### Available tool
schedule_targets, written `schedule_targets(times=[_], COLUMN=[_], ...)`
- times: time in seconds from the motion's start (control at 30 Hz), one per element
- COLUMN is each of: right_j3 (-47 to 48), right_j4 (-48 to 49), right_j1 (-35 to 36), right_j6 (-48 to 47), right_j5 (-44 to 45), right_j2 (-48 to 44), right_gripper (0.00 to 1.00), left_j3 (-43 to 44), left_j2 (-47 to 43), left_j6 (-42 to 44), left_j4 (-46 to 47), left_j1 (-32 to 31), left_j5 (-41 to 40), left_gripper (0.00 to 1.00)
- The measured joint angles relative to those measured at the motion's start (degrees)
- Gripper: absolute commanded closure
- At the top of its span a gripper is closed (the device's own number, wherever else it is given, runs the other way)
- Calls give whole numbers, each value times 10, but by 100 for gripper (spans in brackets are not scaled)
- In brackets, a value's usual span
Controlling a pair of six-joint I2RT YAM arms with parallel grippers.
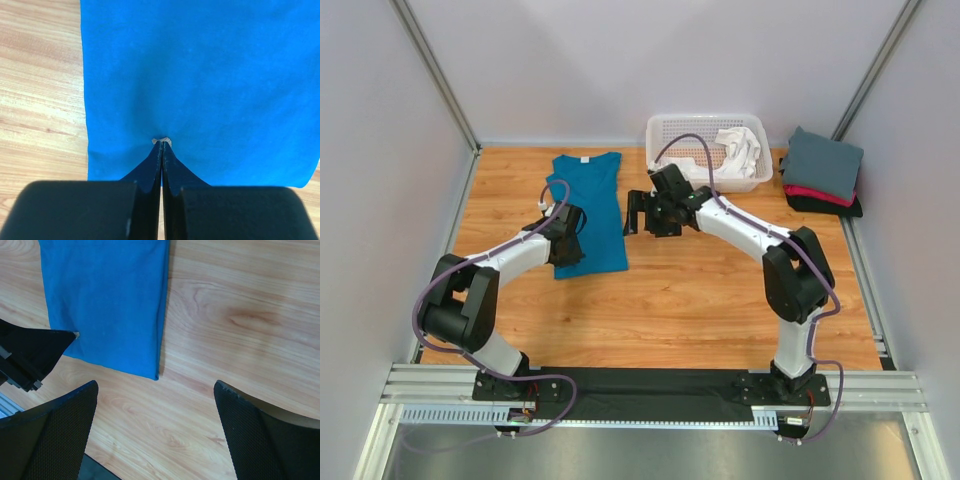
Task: Fold and stack the t-shirts
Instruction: Fold the tshirt
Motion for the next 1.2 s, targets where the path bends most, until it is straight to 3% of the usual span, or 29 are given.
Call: schedule_targets(times=[0.77, 0.8, 1.0, 1.1, 1.2], right_j3=[52, 52, 50, 35, 15], right_j4=[11, 11, 8, 15, 22], right_j1=[54, 56, 60, 60, 59], right_j6=[6, 6, 6, 7, 13], right_j5=[-15, -15, -16, -20, -25], right_j2=[128, 130, 136, 133, 125], right_gripper=[5, 6, 13, 22, 30], left_j3=[13, 13, -1, -32, -64], left_j2=[-31, -31, -68, -124, -174], left_j6=[20, 20, 13, 3, -3], left_j4=[0, -1, -12, -14, -14], left_j1=[0, 1, 28, 58, 80], left_j5=[-30, -31, -8, 16, 39], left_gripper=[100, 90, 57, 49, 48])
